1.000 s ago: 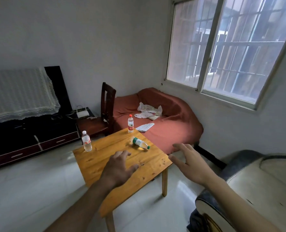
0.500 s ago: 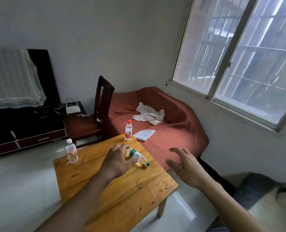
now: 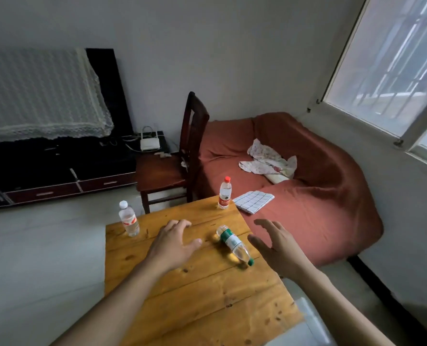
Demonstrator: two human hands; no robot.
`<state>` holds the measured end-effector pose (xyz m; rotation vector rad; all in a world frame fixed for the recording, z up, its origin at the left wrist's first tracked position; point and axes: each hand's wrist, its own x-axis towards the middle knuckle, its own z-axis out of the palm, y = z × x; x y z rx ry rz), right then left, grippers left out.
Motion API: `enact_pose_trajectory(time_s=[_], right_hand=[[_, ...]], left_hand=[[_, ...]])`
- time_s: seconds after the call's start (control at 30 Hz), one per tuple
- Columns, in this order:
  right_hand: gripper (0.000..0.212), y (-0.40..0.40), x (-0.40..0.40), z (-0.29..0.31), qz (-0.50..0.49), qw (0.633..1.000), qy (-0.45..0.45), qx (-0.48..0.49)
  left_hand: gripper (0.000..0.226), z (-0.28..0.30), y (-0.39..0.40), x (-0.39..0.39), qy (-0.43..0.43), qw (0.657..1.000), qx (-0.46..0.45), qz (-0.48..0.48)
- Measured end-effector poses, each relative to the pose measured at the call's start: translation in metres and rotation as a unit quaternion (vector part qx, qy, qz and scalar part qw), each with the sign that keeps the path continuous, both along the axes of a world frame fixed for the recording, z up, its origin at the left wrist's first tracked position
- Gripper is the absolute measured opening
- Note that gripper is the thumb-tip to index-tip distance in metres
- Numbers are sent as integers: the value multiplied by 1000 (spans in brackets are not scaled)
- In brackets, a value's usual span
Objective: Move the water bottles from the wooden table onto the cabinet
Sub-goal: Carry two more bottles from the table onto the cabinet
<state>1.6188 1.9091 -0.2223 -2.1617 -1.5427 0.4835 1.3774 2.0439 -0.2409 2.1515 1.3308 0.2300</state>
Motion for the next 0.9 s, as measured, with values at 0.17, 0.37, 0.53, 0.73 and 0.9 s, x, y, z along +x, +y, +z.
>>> enact_pose_trajectory(time_s=[0.17, 0.37, 0.53, 0.73, 0.9], right_hand=[[55, 59, 55, -21, 60, 997, 39, -35], [51, 126, 75, -34, 118, 992, 43, -13], [51, 168, 75, -52, 149, 987, 53, -20], [59, 212, 65, -65, 165, 983, 17, -72], [56, 255, 57, -76, 187, 980, -7, -67]], left_hand=[[56, 0, 21, 28, 21, 997, -3, 69], [54, -1, 46, 38, 41, 989, 14, 139], [56, -18, 72, 36, 46, 986, -2, 159], [57, -59, 128, 29, 3, 982, -15, 190], [56, -96, 160, 26, 4, 977, -36, 208]])
